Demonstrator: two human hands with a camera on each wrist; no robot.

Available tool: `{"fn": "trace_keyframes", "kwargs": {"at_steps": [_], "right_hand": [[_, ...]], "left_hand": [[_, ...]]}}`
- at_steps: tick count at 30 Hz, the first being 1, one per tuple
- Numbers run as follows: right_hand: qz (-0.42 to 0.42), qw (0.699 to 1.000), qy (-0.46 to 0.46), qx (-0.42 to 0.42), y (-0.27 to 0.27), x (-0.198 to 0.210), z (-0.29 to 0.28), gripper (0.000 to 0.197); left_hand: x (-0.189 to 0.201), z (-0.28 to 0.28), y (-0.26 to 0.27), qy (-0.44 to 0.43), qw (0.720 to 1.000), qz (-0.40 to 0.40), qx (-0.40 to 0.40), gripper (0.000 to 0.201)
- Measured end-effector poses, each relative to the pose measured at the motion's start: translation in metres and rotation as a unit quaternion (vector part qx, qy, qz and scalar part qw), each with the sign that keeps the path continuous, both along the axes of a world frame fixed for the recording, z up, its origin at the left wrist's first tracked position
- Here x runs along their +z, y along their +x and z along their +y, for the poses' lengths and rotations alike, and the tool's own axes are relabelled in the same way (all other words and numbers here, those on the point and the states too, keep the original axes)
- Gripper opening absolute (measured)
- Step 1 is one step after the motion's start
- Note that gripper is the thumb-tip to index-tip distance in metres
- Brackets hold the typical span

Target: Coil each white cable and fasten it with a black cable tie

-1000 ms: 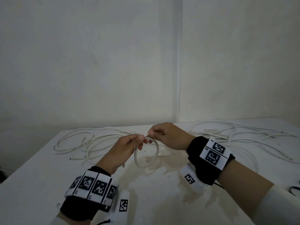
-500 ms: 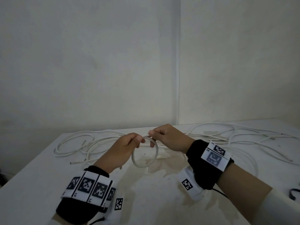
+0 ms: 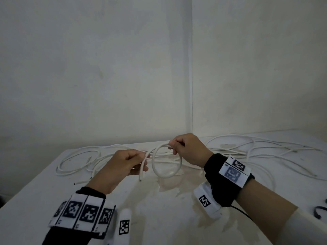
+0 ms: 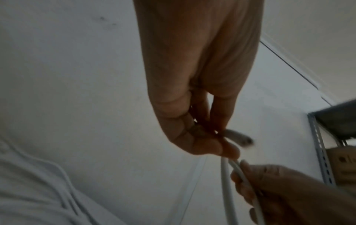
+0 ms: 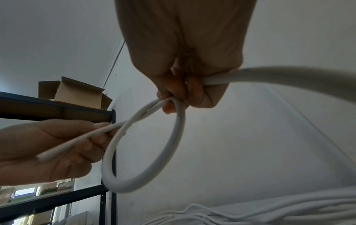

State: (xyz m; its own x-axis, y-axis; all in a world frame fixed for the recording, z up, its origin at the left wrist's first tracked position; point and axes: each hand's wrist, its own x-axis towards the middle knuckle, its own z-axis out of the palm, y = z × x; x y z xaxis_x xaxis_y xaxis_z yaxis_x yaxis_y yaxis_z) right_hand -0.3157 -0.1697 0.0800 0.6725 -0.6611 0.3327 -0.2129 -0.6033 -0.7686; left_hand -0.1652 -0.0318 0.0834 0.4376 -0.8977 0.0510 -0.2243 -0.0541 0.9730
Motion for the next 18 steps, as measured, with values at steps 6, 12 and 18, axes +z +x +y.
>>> {"fn": "trace_keyframes", "kwargs": {"at_steps": [6, 12, 18], "right_hand": [[-0.020, 1.000, -0.005, -0.007, 0.001, 0.001, 0.001, 0.044], [-0.015, 1.000, -0.015, 0.001, -0.003, -0.003, 0.005, 0.044], [-0.019, 0.999, 0.021, 0.021, -0.009, -0.002, 0.002, 0.036]], "left_hand": [[-0.010, -0.007, -0.012, -0.046, 0.998, 0.048, -0.012, 0.011], [-0.008, -0.012, -0.026, -0.050, 0.994, 0.089, -0.044, 0.005], [-0.012, -0.018, -0.021, -0.052, 0.997, -0.042, 0.032, 0.013]]}}
